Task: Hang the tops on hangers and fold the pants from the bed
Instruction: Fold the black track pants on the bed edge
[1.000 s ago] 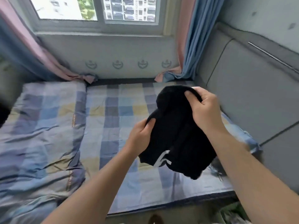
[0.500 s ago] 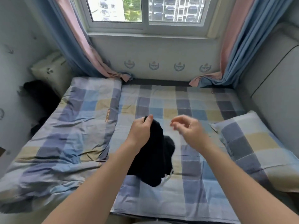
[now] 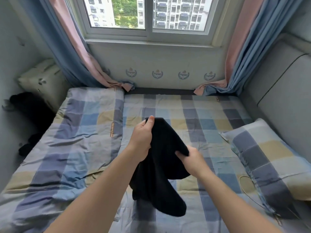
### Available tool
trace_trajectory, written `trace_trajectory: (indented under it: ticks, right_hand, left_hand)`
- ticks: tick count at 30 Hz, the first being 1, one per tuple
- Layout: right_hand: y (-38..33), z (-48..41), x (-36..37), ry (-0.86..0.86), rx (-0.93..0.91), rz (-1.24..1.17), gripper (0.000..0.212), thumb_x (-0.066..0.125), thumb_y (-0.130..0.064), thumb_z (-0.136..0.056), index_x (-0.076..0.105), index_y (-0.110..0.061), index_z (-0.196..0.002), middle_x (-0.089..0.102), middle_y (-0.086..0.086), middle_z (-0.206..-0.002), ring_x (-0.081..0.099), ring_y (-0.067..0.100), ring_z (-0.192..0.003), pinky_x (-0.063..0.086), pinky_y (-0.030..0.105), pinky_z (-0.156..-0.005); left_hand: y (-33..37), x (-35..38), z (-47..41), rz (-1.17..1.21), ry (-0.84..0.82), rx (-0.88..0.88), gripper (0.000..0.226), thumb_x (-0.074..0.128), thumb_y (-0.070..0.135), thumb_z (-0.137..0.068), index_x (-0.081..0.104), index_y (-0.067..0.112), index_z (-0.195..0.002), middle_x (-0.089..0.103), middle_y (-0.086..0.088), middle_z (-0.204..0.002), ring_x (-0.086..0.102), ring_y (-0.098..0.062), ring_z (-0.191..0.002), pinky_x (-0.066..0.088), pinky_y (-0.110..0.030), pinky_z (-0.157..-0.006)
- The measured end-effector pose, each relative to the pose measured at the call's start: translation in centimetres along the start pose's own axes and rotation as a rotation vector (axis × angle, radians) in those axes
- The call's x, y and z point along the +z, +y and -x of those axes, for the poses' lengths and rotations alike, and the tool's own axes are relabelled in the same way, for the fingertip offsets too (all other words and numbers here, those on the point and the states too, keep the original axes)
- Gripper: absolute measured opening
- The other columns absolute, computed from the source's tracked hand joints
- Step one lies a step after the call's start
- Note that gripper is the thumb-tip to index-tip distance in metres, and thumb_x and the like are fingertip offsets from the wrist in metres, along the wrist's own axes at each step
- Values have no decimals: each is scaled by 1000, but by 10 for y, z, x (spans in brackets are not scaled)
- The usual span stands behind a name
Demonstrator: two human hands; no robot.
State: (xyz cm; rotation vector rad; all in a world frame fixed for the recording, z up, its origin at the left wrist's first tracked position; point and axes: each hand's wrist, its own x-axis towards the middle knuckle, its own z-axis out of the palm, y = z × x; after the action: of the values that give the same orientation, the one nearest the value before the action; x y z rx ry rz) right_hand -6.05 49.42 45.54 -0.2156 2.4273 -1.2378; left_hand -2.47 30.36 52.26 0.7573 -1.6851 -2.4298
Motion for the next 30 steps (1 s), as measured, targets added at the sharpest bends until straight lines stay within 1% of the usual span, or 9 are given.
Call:
trace_trajectory:
  ticks: [5, 8, 11, 13, 17, 20, 22, 25, 30]
  right_hand:
    - [-22, -12, -25, 199, -126, -81, 22, 63, -27, -98, 65, -26, -75, 65, -13, -65, 61, 8, -65, 44, 26, -56]
    - [-42, -21, -38, 201, -153, -277, 22, 63, -24, -98, 71, -27, -77, 66, -10, -65, 61, 8, -64, 48, 22, -56]
    - [-55, -33, -41, 210, -77, -395, 21, 61, -22, -99, 74, -22, -83, 73, 2, -79, 68, 20, -78, 56, 34, -66]
    - [-62, -38, -42, 223, 21, -533, 19, 57, -18, -101, 70, -16, -87, 71, 11, -88, 68, 26, -82, 56, 35, -59]
    - [-81, -43, -59, 161, 75, -720, 17, 49, -13, -104, 64, -6, -99, 72, 17, -97, 74, 30, -84, 58, 34, -58]
    - [-100, -38, -73, 1, -5, -705, 19, 49, -12, -104, 66, -3, -103, 75, 16, -89, 76, 29, -78, 58, 34, -58]
    - [-110, -36, -80, -64, -48, -659, 18, 51, -11, -102, 67, -2, -104, 75, 15, -86, 76, 29, -77, 58, 33, -57]
    - [-112, -39, -91, -26, -167, -578, 13, 60, -14, -98, 70, -9, -105, 75, 13, -97, 75, 26, -90, 60, 33, -67]
    - [-73, -44, -110, -219, -274, -370, 74, 77, -49, -77, 43, -42, -143, 56, -12, -141, 53, 4, -128, 46, 30, -103]
  left_hand:
    - [5, -20, -17, 26, -113, 25, 40, 55, 30, -103, 52, 29, -143, 66, -2, -131, 69, -22, -112, 60, -31, -74]
    - [0, -24, -29, -75, -222, 33, 79, 69, 27, -94, 22, 54, -152, 39, 9, -150, 58, -26, -127, 59, -34, -86]
    - [-7, -19, -33, -202, -271, -20, 105, 80, 30, -85, 6, 49, -156, 25, -5, -162, 45, -26, -137, 53, -35, -101]
    - [-16, -11, -28, -388, -283, -22, 117, 85, 37, -79, -1, 42, -158, 21, -5, -165, 40, -22, -140, 51, -27, -99]
    - [-31, 8, -21, -944, -220, 235, 129, 79, 68, -54, -3, 54, -153, -8, 19, -165, 0, -15, -153, 17, -52, -121]
    - [-31, 29, -26, -945, -241, 378, 111, 82, 57, -63, 19, 45, -153, 12, 9, -165, 11, -15, -151, 20, -46, -120]
    - [-27, 41, -32, -797, -202, 446, 58, 79, 34, -81, 51, 25, -131, 56, -5, -135, 50, -28, -127, 44, -50, -107]
    - [-19, 48, -43, -585, -151, 446, 16, 64, 6, -94, 59, 6, -109, 68, -15, -99, 64, -36, -93, 51, -59, -84]
    - [0, 55, -44, -254, -149, 374, 14, 70, 29, -90, 73, 36, -102, 76, 6, -103, 72, -13, -98, 58, -30, -81]
